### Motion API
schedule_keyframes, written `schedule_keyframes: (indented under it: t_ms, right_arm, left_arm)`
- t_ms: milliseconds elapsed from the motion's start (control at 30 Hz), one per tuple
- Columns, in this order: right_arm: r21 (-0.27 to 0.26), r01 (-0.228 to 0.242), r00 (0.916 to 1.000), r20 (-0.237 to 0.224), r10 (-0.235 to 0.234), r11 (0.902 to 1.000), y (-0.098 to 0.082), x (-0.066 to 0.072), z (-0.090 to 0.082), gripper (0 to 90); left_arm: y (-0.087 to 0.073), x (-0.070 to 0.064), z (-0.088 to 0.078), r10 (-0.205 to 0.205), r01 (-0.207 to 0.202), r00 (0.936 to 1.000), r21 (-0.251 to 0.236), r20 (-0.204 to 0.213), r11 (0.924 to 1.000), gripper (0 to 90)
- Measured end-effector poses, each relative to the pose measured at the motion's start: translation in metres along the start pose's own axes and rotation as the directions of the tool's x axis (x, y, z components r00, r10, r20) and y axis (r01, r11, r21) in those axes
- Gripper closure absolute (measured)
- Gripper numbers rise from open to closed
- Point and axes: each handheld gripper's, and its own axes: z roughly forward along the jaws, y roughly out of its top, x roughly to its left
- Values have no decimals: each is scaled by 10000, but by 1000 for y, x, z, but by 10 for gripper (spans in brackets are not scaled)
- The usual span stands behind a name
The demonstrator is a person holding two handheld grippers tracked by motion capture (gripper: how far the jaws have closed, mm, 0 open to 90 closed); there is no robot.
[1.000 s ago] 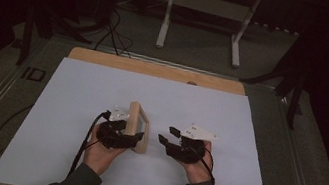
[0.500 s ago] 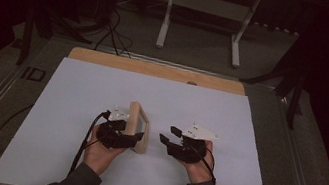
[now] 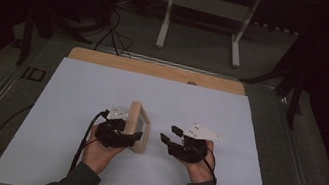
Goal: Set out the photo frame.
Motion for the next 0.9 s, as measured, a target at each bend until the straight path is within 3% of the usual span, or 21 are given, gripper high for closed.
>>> schedule_keyframes:
  t_ms: [100, 367, 633, 900]
  right_arm:
    - [-14, 3, 10000, 9, -3, 10000, 0, 0, 0, 480]
    - [-84, -27, 10000, 12, 27, 10000, 1, 0, -2, 480]
    - [-273, -125, 9999, 110, 128, 9996, 3, -2, -6, 479]
    - [-502, -309, 9992, 229, 321, 9983, 4, -4, -9, 480]
  left_arm:
    - [0, 3, -2, -61, 61, 10000, -29, -5, 10000, 511]
    - [-1, 6, -3, -79, 82, 9997, -153, 213, 9998, 554]
    - [-3, 4, -3, 196, -183, 9984, -243, 522, 9995, 589]
    - [-5, -2, -2, 536, -518, 9971, -346, 537, 9981, 604]
